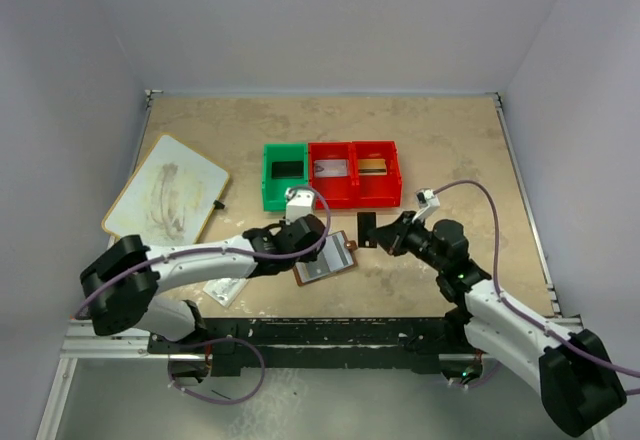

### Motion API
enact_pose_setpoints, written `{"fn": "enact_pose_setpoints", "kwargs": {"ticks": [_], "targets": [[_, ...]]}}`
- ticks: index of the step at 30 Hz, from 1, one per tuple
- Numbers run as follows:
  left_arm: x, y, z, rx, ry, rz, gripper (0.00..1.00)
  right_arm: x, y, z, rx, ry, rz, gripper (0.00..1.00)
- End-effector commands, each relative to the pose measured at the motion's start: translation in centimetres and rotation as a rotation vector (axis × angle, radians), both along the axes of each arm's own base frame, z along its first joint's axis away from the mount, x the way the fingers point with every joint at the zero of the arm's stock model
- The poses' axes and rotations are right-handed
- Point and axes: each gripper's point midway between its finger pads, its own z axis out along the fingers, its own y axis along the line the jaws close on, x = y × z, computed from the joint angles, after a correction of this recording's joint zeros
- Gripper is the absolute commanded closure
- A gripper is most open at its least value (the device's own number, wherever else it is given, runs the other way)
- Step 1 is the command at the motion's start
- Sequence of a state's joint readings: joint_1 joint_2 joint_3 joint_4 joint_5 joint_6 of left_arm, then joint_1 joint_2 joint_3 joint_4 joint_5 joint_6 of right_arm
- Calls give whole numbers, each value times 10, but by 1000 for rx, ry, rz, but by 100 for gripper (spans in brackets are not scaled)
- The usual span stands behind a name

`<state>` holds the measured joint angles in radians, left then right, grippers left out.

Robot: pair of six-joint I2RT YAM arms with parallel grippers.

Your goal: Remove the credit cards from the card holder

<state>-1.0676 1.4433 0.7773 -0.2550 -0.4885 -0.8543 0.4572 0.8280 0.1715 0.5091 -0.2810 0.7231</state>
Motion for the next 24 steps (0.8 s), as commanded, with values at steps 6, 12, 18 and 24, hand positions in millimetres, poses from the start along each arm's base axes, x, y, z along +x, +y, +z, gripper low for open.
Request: {"fn": "enact_pose_setpoints", "kwargs": {"ticks": [6,12,18,24], "targets": [[45,71,92,8,-136,142,45,27,12,72,-70,-309,70,100],[55,160,135,352,-199,330,29,51,28,93,-207,-478,102,100],[81,246,101,176,-53,534,26,56,98,118,-476,-858,315,100],[74,259,127,84,-164,600,26,112,137,124,-648,-926,332,100]]}}
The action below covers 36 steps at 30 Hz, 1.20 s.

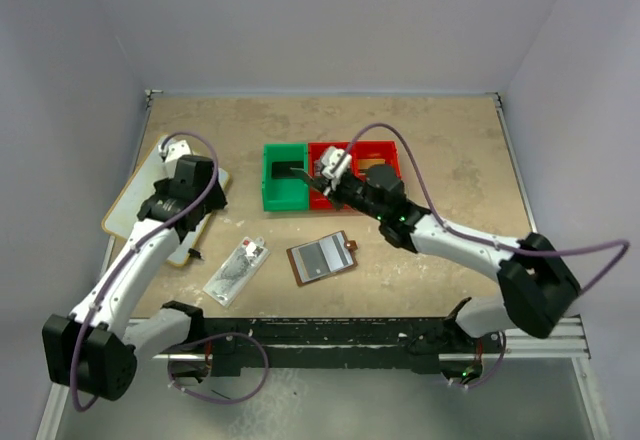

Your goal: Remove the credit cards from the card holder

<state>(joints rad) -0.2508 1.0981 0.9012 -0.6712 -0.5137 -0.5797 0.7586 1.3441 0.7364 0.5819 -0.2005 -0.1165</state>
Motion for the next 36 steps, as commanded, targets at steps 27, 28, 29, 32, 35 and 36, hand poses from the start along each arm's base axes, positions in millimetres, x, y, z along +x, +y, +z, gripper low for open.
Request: {"fn": "enact_pose_setpoints", "kwargs": {"ticks": [27,28,29,32,35,36], "targets": [[-6,-15,62,-85,-276,-130,24,146,72,-57,-606,-189,45,98],[-6,-14,62,-83,-277,-125,24,147,72,-60,-611,-185,45,98],[-7,-14,62,-82,-279,-121,24,148,74,-60,-612,-184,47,97],[-8,-12,63,-79,-282,-115,24,153,77,-65,-627,-181,36,96],[-8,-11,65,-78,-289,-112,24,158,80,-68,-652,-188,22,95],[-8,-11,65,-78,-287,-110,24,160,81,-69,-659,-188,20,95]]}}
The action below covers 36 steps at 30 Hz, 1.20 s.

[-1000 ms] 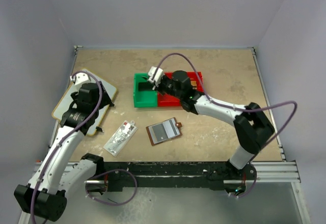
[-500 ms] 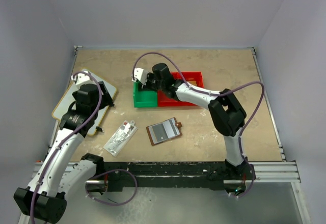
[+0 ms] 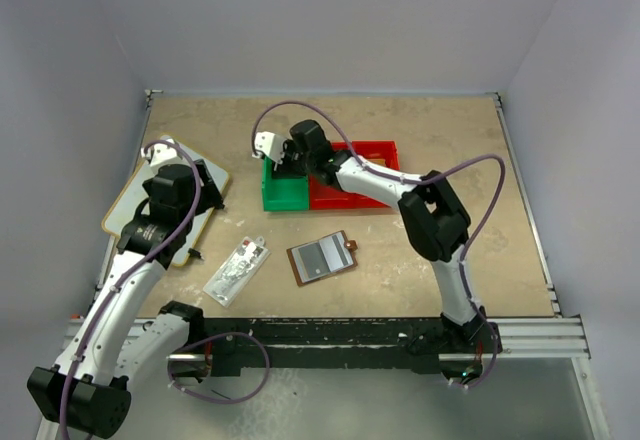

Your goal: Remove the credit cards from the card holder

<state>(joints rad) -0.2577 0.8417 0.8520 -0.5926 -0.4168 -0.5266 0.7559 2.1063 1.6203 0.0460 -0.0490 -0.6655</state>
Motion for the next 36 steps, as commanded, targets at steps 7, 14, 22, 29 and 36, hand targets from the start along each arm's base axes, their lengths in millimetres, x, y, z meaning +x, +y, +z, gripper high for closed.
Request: {"fn": "enact_pose_setpoints", "kwargs": {"ticks": [7,14,22,29,36], "targets": [[1,5,13,14,-50,13,24,18,12,1,-73,-72,-14,92],[2,3,11,10,-45,3,24,31,11,2,-133,-145,-36,91],[3,-2,8,4,-33,-19,24,35,14,-8,-180,-191,0,92],[4,-3,6,5,-25,-27,24,25,21,-21,-178,-143,49,94],[5,-5,3,5,-14,-35,24,26,16,-30,-181,-134,17,93]]}}
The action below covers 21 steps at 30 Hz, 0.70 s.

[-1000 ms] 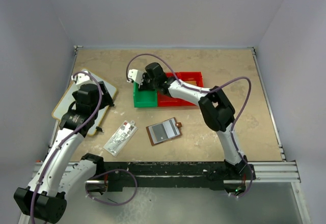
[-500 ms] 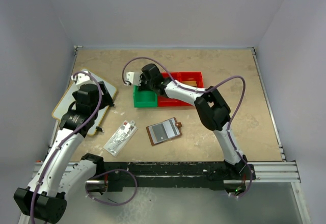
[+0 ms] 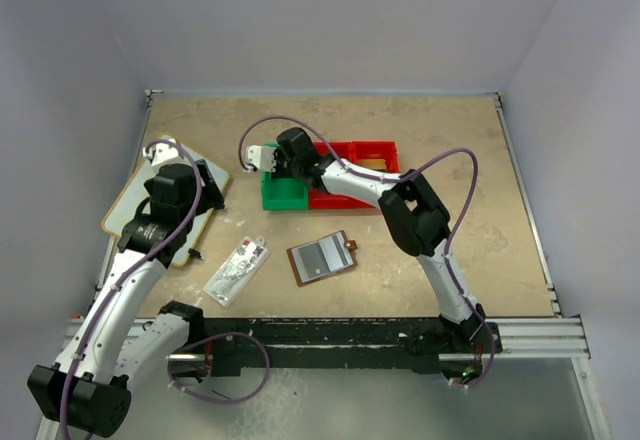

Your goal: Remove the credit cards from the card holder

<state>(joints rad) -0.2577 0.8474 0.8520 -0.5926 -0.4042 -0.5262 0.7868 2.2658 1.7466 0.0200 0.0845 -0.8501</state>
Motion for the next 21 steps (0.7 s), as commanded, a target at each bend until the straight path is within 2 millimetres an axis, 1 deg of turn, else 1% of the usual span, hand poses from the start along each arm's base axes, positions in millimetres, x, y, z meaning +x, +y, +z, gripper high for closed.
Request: {"fn": "enact_pose_setpoints", "kwargs": {"ticks": [1,5,7,8,11,16,18,20,21], "targets": [[5,-2,5,11,-20,-26,24,2,8,7,32,-16,-7,92],[5,-2,4,12,-15,-25,24,-2,9,13,68,4,-9,84],[5,-2,3,13,-14,-24,24,-7,11,18,96,19,2,78],[5,-2,3,13,-14,-24,24,-10,13,20,111,30,9,76],[5,-2,3,13,-13,-24,24,-16,16,30,158,42,24,73],[6,-3,0,16,-3,-30,24,-25,19,49,256,45,25,71],[6,-3,-1,17,0,-30,24,-25,15,60,302,36,-9,71],[6,-4,-2,18,4,-33,24,-26,9,78,386,19,-66,70],[7,-4,-2,19,6,-33,24,-26,4,91,441,2,-103,70]]}}
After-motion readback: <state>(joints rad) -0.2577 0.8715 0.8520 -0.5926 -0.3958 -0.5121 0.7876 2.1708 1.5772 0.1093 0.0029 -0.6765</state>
